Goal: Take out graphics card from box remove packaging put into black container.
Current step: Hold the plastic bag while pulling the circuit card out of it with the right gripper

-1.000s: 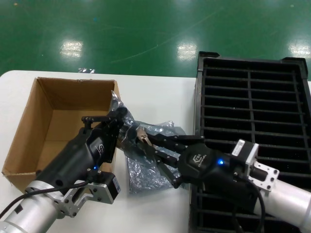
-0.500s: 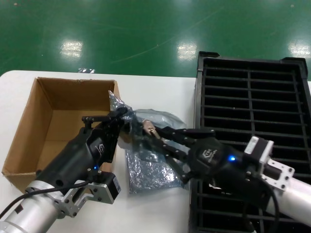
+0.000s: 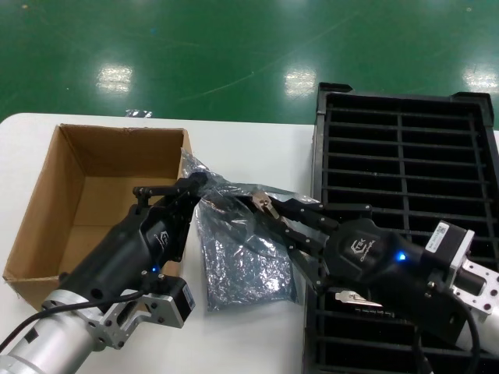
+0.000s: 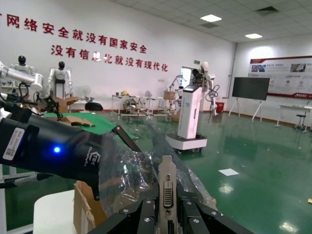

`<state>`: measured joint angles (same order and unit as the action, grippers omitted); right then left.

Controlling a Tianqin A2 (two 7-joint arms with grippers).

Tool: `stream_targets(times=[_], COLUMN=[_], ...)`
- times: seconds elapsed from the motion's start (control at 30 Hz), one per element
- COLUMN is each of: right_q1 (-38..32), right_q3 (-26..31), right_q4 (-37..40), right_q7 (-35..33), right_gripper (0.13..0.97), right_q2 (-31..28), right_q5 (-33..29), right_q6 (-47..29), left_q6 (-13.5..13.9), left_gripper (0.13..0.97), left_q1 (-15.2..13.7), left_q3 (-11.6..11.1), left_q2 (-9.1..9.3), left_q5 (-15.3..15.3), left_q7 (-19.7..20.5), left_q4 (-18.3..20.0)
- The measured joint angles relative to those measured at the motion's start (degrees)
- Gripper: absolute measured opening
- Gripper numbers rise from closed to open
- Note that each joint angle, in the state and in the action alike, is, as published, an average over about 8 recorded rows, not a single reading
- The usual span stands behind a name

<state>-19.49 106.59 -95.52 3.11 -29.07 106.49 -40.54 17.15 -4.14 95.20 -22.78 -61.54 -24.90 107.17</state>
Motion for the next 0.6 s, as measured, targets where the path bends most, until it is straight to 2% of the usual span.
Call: stream_targets(times=[0.6], right_q1=[-4.53], right_q3=[5.44], right_q4=[5.18], right_q7=[-2.69], right_gripper=[0.193], right_q2=[3.1], right_q5=[-2.14], right_q6=[-3.61], left_q6=[0.0], left_gripper=[0.139], left_q1=[0.0], left_q3=[-0.01], left_q2=[0.0], left_q5=[0.0], left_q7=[0.0], left_q4=[0.0])
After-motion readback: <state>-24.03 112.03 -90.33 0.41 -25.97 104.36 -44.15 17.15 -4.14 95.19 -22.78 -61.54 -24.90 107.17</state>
